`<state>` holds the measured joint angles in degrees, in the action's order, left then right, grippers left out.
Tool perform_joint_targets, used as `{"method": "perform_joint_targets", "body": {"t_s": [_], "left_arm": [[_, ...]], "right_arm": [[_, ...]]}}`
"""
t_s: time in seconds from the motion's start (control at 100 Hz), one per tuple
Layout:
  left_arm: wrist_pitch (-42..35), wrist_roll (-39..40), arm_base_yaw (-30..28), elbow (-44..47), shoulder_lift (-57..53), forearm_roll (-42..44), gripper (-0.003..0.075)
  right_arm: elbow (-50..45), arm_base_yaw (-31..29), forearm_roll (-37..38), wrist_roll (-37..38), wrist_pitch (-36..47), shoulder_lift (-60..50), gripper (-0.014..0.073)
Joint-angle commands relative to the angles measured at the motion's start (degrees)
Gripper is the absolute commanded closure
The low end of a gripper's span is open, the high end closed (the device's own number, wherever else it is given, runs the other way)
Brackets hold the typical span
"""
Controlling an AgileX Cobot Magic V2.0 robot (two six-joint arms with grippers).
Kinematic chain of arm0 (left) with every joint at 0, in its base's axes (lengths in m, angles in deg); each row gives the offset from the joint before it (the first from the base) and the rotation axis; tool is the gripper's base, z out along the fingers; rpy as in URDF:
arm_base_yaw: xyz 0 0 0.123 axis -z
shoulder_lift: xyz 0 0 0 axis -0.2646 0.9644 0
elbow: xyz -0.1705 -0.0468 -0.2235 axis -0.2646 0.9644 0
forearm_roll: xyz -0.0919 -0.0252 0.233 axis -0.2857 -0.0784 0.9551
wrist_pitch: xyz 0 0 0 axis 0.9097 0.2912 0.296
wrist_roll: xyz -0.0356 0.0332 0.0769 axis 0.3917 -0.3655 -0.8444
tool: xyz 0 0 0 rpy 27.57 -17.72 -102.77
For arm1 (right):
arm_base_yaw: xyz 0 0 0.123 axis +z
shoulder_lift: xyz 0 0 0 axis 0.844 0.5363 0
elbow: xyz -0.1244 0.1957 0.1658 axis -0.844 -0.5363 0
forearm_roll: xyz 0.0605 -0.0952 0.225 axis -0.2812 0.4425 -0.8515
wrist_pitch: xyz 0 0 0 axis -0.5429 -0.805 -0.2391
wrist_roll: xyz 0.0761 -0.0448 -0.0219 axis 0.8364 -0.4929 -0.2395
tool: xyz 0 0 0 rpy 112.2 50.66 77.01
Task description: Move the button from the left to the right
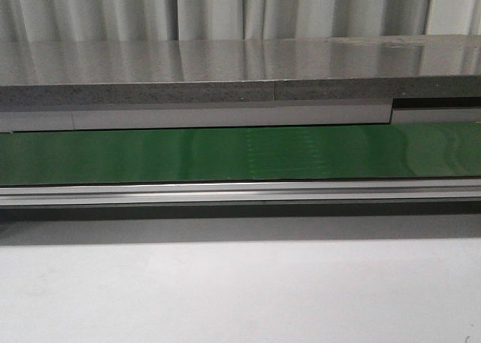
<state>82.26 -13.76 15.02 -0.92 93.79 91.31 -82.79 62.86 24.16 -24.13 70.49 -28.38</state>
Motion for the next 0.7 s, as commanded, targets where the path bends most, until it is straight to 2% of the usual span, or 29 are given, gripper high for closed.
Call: {"method": "perform_joint_targets", "body": {"t_s": [0.0, 0.11, 0.38, 0.69], "left_arm": [[-0.14, 0.38, 0.4, -4.28, 3.81, 2.6, 0.0122], [2.82, 0.38, 0.4, -8.84, 10.45, 6.27, 0.0122], [3.19, 0.38, -0.39, -18.37, 24.97, 9.35, 0.0122], [1.37, -2.53, -13.62, -25.91, 40.97, 8.53, 0.0122]], "right_arm": [[0.92, -0.02, 0.21, -0.03, 4.45, -0.89, 0.066], [0.92, -0.02, 0.21, -0.03, 4.45, -0.89, 0.066], [0.92, -0.02, 0.21, -0.03, 4.45, -0.89, 0.066], [0.92, -0.02, 0.21, -0.03, 4.45, -0.89, 0.066]]}}
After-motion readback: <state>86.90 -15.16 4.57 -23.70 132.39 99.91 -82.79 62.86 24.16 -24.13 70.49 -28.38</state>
